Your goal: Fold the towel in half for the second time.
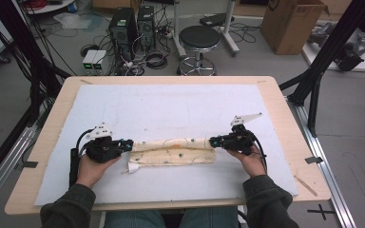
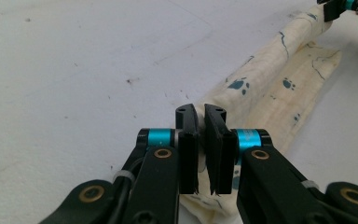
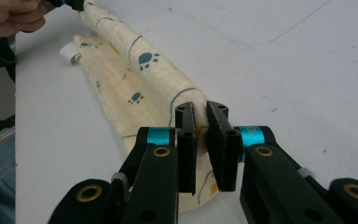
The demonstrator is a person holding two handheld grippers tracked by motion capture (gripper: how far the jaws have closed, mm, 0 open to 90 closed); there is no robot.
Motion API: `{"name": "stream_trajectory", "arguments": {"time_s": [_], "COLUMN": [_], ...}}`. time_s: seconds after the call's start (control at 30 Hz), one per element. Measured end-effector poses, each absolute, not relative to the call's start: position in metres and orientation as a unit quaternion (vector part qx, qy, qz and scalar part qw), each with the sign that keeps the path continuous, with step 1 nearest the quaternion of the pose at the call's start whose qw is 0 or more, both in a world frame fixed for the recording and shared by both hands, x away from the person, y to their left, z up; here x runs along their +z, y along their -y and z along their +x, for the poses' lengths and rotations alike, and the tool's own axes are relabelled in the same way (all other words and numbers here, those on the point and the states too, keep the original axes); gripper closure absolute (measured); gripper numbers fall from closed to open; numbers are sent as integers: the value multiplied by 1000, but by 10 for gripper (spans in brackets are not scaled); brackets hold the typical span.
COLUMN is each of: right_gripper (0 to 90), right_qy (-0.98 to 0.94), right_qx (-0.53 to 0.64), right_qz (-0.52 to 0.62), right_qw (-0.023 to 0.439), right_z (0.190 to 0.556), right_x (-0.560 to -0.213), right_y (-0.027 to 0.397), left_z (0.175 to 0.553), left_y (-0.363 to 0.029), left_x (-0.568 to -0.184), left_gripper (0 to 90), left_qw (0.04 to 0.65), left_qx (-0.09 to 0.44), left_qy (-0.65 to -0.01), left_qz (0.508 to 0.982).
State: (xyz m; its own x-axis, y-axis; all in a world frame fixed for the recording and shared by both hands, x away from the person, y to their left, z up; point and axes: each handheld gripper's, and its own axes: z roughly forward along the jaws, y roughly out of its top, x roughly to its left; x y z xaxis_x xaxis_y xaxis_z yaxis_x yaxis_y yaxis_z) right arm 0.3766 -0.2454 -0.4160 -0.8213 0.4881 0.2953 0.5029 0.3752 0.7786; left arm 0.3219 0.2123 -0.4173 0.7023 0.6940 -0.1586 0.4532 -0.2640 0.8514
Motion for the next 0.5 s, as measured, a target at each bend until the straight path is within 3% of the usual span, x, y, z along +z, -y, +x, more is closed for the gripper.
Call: {"name": "stream_trajectory", "arguments": {"time_s": [0.5], "right_gripper": [812], "right_qy": [841], "right_qx": [-457], "right_qz": [-289], "right_qw": [16], "right_z": [365], "right_x": [-423], "right_y": [247], "left_z": [310], "left_y": [-212], "left_x": [-426], "left_gripper": [831], "left_qw": [471], "left_qx": [114], "left_qy": [-351], "left_qz": [801]}}
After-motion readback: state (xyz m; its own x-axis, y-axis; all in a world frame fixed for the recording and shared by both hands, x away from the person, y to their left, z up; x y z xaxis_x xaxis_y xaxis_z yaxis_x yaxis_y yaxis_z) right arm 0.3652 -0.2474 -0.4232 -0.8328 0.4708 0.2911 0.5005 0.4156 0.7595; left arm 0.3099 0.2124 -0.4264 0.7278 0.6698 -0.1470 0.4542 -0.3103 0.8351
